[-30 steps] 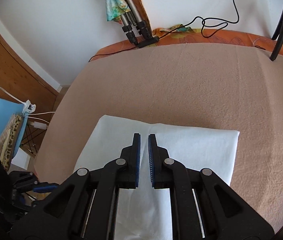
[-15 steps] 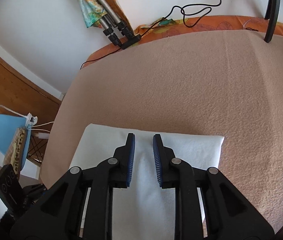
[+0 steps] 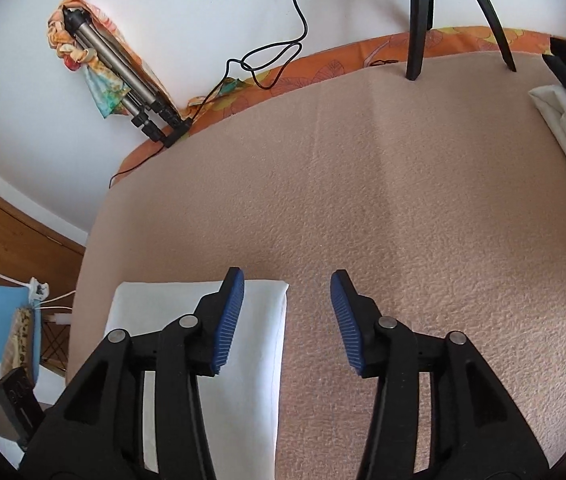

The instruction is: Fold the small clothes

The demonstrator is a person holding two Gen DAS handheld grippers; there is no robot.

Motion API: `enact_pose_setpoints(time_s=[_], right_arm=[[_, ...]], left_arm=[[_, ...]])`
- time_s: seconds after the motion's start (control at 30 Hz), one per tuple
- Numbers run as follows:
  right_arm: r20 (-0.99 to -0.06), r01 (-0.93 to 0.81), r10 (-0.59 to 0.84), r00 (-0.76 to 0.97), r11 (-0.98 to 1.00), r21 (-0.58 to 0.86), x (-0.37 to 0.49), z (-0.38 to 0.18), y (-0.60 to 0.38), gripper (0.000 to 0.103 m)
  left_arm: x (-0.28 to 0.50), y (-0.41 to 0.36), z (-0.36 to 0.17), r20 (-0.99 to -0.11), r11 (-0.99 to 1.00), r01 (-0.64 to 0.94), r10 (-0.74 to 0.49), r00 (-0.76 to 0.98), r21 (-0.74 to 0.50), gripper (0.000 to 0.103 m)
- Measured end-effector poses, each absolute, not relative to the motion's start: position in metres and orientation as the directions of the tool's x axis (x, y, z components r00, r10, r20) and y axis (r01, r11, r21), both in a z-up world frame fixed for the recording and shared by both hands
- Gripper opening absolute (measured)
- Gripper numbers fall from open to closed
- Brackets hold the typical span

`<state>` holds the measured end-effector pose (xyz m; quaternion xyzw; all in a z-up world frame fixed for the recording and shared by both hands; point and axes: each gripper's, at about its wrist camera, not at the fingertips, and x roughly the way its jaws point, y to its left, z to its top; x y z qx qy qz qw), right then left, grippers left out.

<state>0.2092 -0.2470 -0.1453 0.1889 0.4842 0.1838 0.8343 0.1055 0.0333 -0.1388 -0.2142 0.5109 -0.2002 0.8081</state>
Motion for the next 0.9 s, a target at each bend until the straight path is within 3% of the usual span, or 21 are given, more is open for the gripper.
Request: enact_pose_setpoints(time_s=[0.17,0.67,0.73,0.8,0.9], right_arm=[[-0.717,-0.146,0.556,0.421,0.821,0.551,0.207,-0.158,-0.247,0.053],[-0.635,-0.28,0.682,0.363,0.73,0.624,0.213,-0.176,-0.216,0.055],[-0.621,-0.282,0.693,0.365,0.718,0.636,0.212,-0.177,-0.215,0.055],[-0.61,-0.283,0.703,0.365,0.708,0.647,0.211,-0.178,-0.214,0.051],[-0.61,-0.285,0.704,0.364,0.708,0.647,0.21,-0.178,-0.212,0.047]], left_arm=[[0.11,0.041,-0.15,-0.692,0.746,0.015,-0.624,0.364,-0.665,0.055],[0.125,0.032,-0.154,-0.628,0.688,0.03,-0.678,0.381,-0.725,0.053],[0.126,0.029,-0.155,-0.633,0.694,0.035,-0.675,0.378,-0.719,0.047],[0.128,0.025,-0.156,-0.656,0.718,0.037,-0.655,0.376,-0.695,0.028],[0.131,0.022,-0.156,-0.679,0.746,0.046,-0.628,0.38,-0.664,0.017]])
